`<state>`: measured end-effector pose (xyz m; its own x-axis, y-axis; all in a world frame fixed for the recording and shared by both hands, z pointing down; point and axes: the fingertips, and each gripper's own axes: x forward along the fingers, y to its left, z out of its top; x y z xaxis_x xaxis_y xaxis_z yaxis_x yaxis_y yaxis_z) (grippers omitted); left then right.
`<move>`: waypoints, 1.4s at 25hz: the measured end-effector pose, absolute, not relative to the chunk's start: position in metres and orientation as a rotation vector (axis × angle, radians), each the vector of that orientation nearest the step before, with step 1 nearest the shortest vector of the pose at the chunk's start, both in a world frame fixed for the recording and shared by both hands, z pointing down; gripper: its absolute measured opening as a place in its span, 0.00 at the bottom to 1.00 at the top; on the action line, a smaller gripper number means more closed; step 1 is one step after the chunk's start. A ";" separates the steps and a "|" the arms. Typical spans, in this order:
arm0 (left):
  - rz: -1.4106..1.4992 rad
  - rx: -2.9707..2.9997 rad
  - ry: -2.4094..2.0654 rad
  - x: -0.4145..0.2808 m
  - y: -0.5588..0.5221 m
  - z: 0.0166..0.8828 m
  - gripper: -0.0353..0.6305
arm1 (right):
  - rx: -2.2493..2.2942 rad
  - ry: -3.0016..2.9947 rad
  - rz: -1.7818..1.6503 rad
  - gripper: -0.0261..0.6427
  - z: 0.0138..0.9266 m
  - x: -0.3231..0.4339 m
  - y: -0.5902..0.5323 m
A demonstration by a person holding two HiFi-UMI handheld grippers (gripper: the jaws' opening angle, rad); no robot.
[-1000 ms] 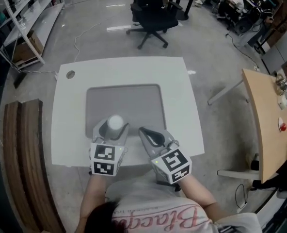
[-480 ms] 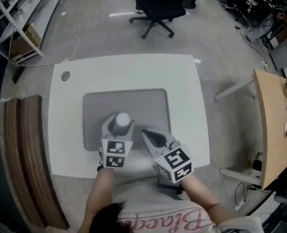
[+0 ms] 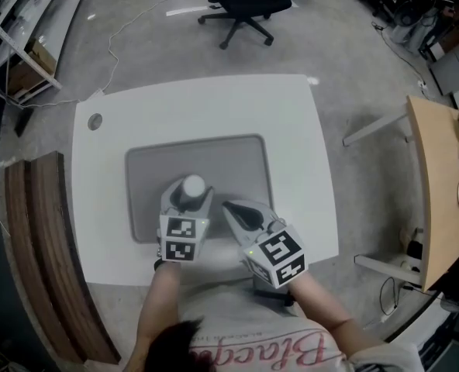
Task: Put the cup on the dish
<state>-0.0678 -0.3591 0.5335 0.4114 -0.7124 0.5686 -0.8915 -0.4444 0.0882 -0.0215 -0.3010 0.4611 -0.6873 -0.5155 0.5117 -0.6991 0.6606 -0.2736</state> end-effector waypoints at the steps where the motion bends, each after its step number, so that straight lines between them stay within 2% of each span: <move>1: 0.652 2.290 -1.379 -0.068 -0.359 0.534 0.44 | 0.963 -2.483 0.646 0.04 0.461 -0.020 -0.301; 18: 0.662 2.266 -1.436 -0.077 -0.364 0.537 0.45 | 1.050 -2.466 0.595 0.04 0.449 -0.003 -0.267; 19: 0.655 2.273 -1.425 -0.075 -0.366 0.537 0.48 | 1.054 -2.464 0.593 0.04 0.448 -0.001 -0.264; 21: 0.650 2.288 -1.402 -0.070 -0.371 0.535 0.61 | 1.065 -2.459 0.591 0.04 0.447 0.003 -0.259; 27: 0.611 2.298 -1.442 -0.073 -0.373 0.529 0.92 | 1.100 -2.462 0.579 0.04 0.443 0.006 -0.244; 35: 0.485 2.327 -1.515 -0.082 -0.331 0.496 0.94 | 1.119 -2.482 0.553 0.04 0.445 0.003 -0.217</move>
<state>-0.0822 -0.3310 0.4958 0.3795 -0.8099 0.4472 -0.9190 -0.3856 0.0816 0.0031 -0.2168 0.4450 -0.6208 -0.6255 0.4727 -0.7670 0.6095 -0.2008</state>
